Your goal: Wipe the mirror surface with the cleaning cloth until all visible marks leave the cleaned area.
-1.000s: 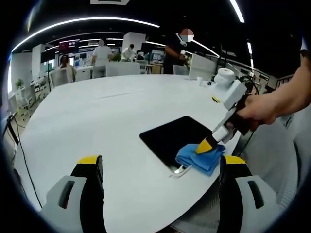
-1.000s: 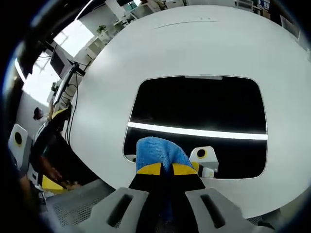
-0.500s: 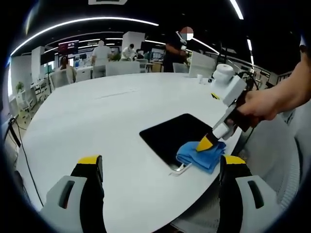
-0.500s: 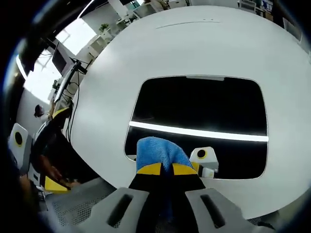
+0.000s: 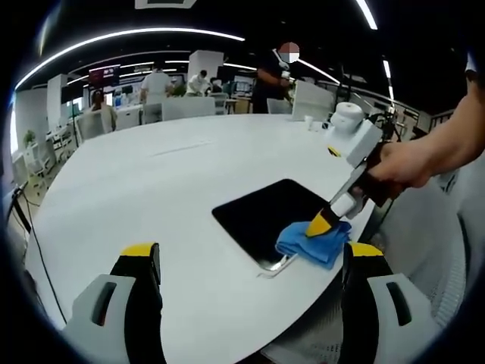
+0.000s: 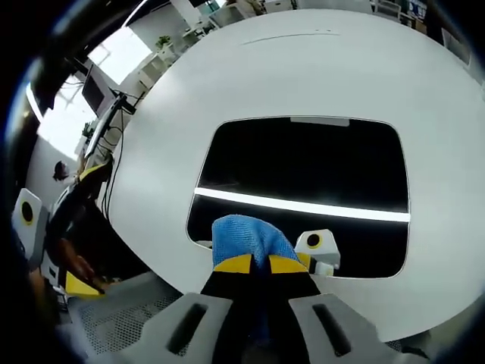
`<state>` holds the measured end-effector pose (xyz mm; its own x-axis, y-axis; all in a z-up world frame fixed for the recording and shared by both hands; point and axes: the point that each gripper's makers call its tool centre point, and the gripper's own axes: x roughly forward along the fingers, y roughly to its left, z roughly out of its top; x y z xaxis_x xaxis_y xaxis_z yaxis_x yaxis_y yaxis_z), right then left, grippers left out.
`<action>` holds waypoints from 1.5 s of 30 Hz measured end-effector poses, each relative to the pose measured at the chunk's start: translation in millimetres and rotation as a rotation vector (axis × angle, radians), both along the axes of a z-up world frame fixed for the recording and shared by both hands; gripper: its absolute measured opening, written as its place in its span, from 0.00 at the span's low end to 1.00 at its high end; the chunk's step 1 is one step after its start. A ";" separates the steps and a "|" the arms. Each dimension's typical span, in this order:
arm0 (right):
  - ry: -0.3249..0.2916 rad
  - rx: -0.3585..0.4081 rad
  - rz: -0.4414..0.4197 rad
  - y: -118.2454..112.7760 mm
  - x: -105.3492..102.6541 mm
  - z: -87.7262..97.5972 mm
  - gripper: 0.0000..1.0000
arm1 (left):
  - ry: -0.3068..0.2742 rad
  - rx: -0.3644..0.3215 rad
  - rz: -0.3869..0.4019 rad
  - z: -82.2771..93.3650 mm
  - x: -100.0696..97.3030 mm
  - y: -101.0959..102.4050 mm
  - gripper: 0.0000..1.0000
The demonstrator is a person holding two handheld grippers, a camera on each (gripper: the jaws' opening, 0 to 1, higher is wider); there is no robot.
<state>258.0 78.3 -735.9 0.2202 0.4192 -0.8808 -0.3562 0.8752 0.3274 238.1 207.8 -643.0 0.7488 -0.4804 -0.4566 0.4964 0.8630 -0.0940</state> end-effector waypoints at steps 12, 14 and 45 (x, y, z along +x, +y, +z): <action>0.004 0.000 -0.020 -6.4 1.3 0.2 0.00 | 0.025 -0.039 -0.013 -3.2 -3.4 -7.8 0.99; 0.005 -0.001 -0.023 -7.7 1.5 0.4 0.00 | 0.029 -0.041 -0.010 -3.2 -3.4 -7.1 0.99; 0.000 -0.031 -0.050 -23.1 7.1 -0.7 0.00 | 0.017 -0.049 -0.032 -3.3 -7.4 -10.1 0.99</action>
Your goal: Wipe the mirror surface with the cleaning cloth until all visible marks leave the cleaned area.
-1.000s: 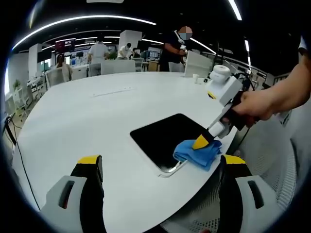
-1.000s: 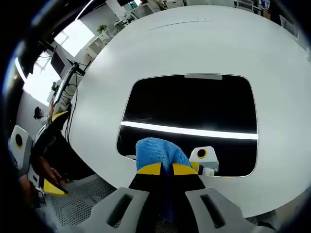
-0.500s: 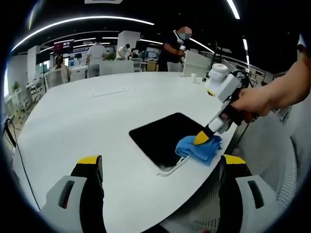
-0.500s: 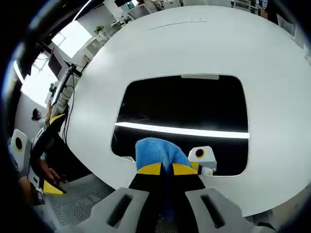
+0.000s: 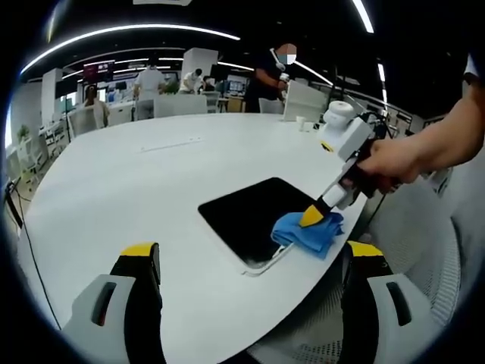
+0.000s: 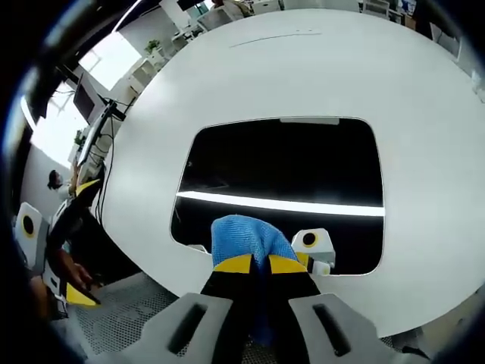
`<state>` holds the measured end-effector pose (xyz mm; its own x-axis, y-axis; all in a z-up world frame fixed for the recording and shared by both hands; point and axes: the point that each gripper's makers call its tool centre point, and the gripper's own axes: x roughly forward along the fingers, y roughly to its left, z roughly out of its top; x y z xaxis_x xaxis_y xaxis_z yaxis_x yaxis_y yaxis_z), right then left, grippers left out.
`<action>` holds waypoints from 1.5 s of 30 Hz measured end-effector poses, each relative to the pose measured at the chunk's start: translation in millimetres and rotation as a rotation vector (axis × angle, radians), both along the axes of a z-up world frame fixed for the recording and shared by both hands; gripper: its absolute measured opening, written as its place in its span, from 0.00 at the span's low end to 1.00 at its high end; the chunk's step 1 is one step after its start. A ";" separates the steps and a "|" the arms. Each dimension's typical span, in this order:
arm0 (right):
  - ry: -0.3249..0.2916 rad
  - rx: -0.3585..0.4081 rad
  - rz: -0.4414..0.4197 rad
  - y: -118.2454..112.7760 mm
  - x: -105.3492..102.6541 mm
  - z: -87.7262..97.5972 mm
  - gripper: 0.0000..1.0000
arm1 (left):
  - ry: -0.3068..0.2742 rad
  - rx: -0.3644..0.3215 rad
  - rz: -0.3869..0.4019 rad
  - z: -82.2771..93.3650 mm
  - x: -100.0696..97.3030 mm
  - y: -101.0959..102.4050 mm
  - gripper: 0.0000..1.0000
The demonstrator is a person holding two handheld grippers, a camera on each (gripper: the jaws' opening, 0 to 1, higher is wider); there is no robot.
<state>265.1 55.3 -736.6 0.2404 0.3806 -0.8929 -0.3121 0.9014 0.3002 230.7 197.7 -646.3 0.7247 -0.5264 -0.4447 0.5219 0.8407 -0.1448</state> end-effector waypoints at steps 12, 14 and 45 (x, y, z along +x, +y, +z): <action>-0.001 -0.009 -0.008 2.0 11.8 -1.0 0.00 | 0.004 -0.003 -0.002 0.8 -2.3 -0.9 0.99; -0.003 -0.012 -0.009 2.7 14.1 -1.3 0.00 | 0.004 -0.002 0.000 -0.5 -2.2 -0.1 0.99; -0.028 -0.040 0.018 9.5 74.1 -0.5 0.00 | 0.018 0.000 0.040 -3.2 2.9 4.1 0.99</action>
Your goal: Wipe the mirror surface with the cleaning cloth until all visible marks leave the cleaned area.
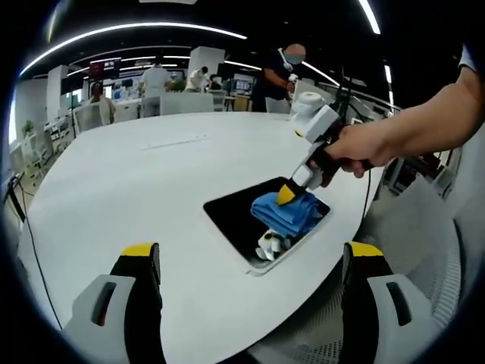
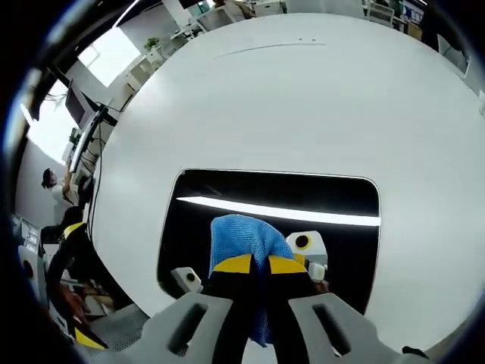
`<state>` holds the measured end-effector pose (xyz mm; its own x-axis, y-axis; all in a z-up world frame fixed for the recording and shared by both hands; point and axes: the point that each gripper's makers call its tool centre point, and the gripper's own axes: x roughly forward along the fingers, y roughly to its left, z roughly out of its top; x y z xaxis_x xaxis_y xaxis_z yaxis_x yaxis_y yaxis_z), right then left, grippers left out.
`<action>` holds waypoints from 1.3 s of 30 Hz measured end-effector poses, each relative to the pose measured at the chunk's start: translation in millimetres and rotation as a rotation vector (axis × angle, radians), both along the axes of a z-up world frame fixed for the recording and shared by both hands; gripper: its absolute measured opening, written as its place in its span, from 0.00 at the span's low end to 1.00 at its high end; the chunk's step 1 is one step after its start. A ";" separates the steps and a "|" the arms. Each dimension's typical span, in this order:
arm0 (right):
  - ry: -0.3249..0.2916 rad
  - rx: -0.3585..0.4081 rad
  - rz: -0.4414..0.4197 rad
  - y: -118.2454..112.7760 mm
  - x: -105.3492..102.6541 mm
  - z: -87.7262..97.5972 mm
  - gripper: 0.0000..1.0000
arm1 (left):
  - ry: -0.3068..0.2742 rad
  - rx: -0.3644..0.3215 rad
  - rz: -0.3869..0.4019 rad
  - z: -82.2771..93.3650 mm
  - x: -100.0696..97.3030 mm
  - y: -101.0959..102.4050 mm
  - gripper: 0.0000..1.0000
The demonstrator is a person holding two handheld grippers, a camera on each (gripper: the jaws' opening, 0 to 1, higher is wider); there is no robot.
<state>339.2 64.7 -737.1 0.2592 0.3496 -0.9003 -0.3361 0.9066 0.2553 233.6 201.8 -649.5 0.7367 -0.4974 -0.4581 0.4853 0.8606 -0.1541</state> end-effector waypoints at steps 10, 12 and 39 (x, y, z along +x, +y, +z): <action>-0.010 -0.013 0.011 3.5 22.4 2.4 0.00 | 0.013 0.017 0.001 -3.2 0.0 -2.7 0.99; -0.014 -0.015 0.014 3.8 27.3 1.8 0.00 | 0.020 0.014 0.006 -4.0 -0.2 -2.7 0.99; -0.020 -0.024 0.042 12.5 70.3 -0.8 0.00 | 0.036 0.009 0.034 -5.1 -2.6 -2.5 0.99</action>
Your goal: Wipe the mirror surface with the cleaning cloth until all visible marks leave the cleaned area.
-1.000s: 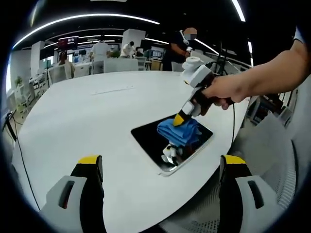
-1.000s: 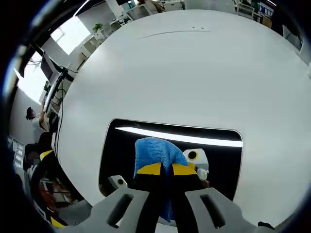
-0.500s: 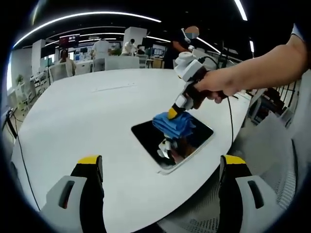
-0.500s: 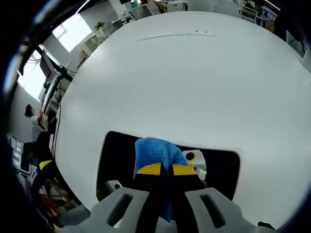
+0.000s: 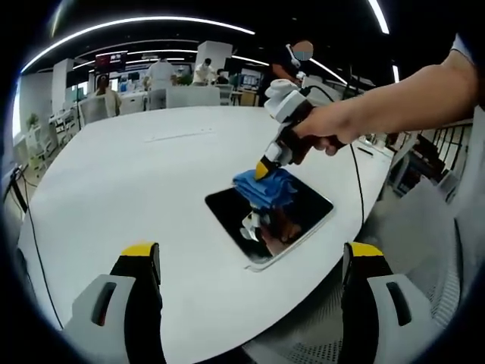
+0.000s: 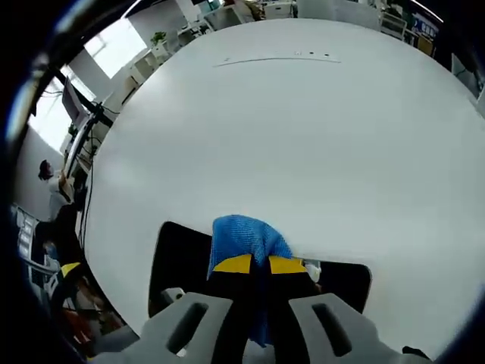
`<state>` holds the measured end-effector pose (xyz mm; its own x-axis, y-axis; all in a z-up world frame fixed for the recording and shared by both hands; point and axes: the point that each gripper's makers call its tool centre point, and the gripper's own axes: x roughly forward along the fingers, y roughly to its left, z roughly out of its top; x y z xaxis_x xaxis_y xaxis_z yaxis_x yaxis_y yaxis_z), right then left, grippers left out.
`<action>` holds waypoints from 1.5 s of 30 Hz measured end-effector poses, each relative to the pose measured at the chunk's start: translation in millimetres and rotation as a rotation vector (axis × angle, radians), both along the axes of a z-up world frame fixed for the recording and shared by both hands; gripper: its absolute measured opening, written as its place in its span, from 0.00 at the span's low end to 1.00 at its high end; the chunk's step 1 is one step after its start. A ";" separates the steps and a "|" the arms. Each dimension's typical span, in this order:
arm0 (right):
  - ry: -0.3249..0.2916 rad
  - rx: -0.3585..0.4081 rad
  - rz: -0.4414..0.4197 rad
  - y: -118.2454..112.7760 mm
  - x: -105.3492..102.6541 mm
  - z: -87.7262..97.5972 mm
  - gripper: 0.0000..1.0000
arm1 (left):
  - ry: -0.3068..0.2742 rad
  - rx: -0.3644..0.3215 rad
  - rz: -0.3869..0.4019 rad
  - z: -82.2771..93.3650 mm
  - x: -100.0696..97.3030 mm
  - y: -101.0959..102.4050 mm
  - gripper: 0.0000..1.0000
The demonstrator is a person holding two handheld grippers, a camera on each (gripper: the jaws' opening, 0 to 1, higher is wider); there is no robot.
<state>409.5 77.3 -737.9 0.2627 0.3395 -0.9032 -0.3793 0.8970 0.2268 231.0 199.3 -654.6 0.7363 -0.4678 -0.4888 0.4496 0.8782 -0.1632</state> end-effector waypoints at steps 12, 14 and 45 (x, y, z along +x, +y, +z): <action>0.002 0.014 0.007 -0.6 -3.4 2.3 0.00 | -0.007 0.002 -0.004 3.4 7.9 -4.4 0.99; -0.004 0.010 0.012 -3.0 -4.0 3.1 0.00 | -0.009 0.004 -0.002 3.8 9.2 -4.0 0.99; -0.011 0.001 -0.044 -43.3 -0.2 3.8 0.00 | -0.004 0.014 -0.010 -0.2 11.2 -15.0 0.99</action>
